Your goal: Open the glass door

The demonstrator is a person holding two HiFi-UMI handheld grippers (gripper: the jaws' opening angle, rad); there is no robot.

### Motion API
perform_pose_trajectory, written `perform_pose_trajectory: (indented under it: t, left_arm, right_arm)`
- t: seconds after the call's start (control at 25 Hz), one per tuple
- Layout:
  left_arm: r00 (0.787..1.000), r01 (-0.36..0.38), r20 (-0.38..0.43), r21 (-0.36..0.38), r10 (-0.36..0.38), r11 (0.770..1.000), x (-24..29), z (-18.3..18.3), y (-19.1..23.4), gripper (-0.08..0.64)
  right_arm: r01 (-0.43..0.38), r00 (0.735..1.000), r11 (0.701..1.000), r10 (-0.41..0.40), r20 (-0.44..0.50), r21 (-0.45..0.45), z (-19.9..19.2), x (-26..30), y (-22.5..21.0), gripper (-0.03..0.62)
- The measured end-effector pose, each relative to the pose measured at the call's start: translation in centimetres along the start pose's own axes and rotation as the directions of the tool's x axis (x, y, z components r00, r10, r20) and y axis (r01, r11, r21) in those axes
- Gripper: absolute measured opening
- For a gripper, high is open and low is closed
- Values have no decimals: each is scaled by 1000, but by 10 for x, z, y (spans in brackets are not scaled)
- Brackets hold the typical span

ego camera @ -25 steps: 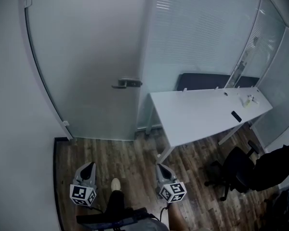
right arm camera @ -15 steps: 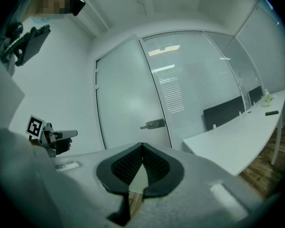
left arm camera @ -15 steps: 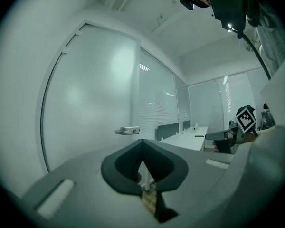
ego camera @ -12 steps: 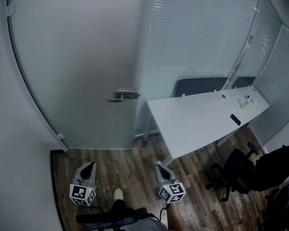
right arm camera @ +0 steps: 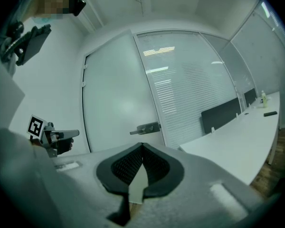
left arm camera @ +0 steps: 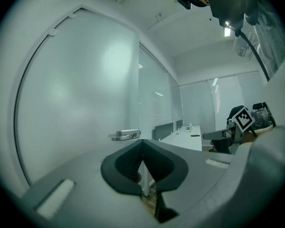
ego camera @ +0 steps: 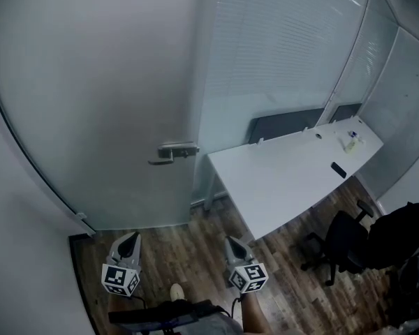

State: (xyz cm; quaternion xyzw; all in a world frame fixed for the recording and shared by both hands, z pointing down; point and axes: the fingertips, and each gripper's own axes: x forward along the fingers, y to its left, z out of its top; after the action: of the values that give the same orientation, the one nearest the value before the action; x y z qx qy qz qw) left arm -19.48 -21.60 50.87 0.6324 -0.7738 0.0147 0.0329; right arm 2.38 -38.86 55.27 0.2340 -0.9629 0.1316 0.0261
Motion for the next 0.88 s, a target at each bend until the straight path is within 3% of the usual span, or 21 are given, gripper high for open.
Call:
perform_pose_trajectory:
  t: [0.56,0.88]
  left_arm:
    - [992,124,-6,19,-124,992,87,0,44,5]
    - [984,175,-33,113,-173,978,139,3,59,26]
  right_arm:
    - [94,995,995,-95,27,9,8,52,-16,2]
    - [130,991,991,-131,32,18,10,68,-39,2]
